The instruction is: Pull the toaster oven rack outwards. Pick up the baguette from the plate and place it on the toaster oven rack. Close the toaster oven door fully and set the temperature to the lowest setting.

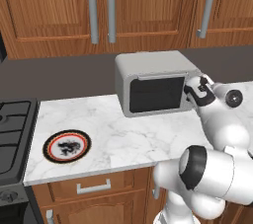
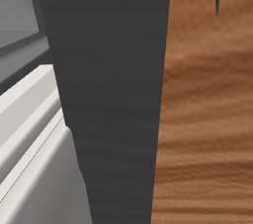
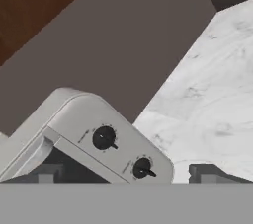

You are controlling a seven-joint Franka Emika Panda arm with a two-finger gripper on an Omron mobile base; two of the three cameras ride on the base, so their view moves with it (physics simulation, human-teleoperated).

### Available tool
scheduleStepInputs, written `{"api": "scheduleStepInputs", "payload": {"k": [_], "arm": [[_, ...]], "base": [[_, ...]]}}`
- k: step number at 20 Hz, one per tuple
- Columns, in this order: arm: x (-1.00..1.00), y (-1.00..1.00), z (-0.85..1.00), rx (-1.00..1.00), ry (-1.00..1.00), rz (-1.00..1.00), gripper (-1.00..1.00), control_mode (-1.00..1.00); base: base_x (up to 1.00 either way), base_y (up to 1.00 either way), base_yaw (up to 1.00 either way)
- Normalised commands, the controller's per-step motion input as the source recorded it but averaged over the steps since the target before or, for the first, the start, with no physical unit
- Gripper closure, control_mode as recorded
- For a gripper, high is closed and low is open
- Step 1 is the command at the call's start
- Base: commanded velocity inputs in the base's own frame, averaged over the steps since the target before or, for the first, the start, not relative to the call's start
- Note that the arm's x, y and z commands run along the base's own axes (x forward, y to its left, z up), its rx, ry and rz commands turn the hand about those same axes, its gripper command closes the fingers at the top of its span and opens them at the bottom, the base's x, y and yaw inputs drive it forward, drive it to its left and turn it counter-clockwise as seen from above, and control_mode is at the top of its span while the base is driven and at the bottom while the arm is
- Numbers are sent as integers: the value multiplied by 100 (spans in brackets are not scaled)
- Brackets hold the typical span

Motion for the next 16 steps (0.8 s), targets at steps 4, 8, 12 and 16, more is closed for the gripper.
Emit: {"api": "scheduleStepInputs", "payload": {"k": [4,8,12,16], "arm": [[-15,-38,25,-22,30,3,-100,-100],[-13,-6,8,-28,29,2,-100,-100],[-7,0,0,-26,17,1,-100,-100],[0,0,-3,-9,4,3,-100,-100]], "base": [[0,0,0],[0,0,0],[0,0,0],[0,0,0]]}}
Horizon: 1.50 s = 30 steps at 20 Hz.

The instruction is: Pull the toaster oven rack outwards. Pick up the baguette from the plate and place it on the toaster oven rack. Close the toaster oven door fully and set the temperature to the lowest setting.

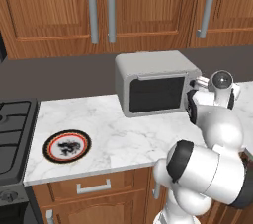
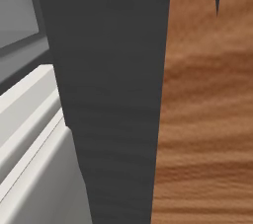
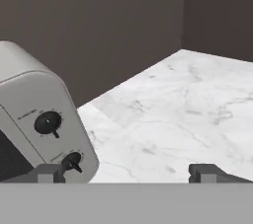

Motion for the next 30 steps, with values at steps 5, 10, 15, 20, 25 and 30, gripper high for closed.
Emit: {"api": "scheduleStepInputs", "payload": {"k": [5,10,15,20,25,30], "arm": [[0,0,1,0,-1,9,-100,-100],[0,0,3,1,-1,29,-100,-100],[0,-4,12,0,0,41,-100,-100],[0,-26,8,0,-1,31,-100,-100],[0,-3,0,0,-11,7,-100,-100],[2,9,-10,0,-17,0,-100,-100]], "base": [[0,0,0],[0,0,0],[0,0,0],[0,0,0],[0,0,0],[0,0,0]]}}
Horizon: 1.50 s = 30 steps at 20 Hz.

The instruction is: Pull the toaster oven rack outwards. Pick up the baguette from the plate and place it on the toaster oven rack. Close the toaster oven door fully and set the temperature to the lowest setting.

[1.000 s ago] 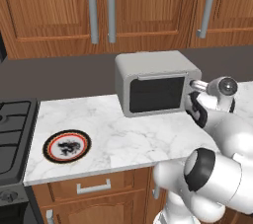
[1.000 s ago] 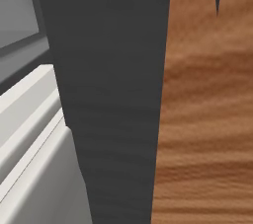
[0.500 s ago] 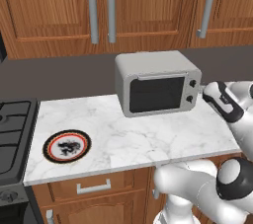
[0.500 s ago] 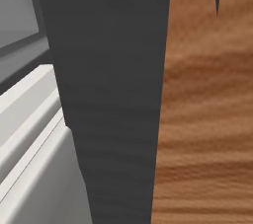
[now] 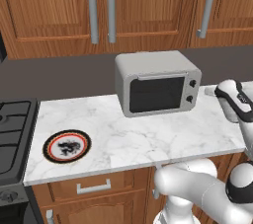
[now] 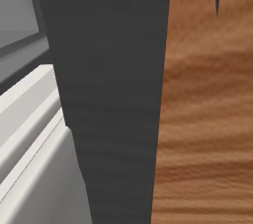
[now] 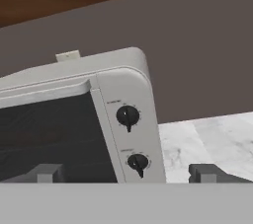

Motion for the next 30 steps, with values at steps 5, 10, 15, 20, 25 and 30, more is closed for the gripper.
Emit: {"api": "scheduleStepInputs", "payload": {"k": [5,10,15,20,25,30], "arm": [[4,5,-25,0,-11,0,-100,-100],[0,0,0,0,-2,0,-100,-100],[3,0,-4,-1,-8,-4,-100,-100],[8,0,-2,-1,-8,-2,-100,-100],[1,0,0,0,-5,-1,-100,-100],[0,0,0,0,0,0,-100,-100]], "base": [[0,0,0],[0,0,0],[0,0,0],[0,0,0],[0,0,0],[0,0,0]]}}
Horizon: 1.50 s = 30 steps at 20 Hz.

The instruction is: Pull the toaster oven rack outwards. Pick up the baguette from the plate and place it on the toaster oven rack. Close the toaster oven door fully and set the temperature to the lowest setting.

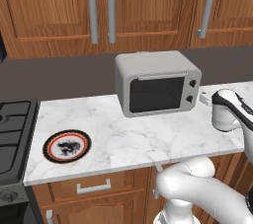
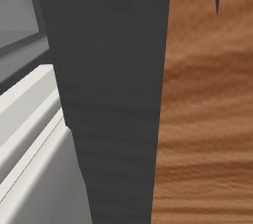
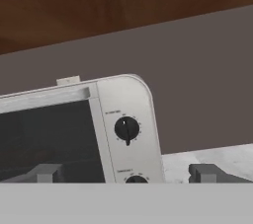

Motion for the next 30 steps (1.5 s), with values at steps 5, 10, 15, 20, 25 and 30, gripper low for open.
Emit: {"api": "scheduleStepInputs", "payload": {"k": [5,10,15,20,25,30], "arm": [[0,0,0,0,0,0,-100,-100],[0,0,0,0,0,0,-100,-100],[0,0,-5,0,0,0,-100,-100],[0,0,-8,0,0,0,-100,-100],[0,0,-12,-1,0,0,-100,-100],[0,0,-15,-2,0,0,-100,-100]], "base": [[0,0,0],[0,0,0],[0,0,0],[0,0,0],[0,0,0],[0,0,0]]}}
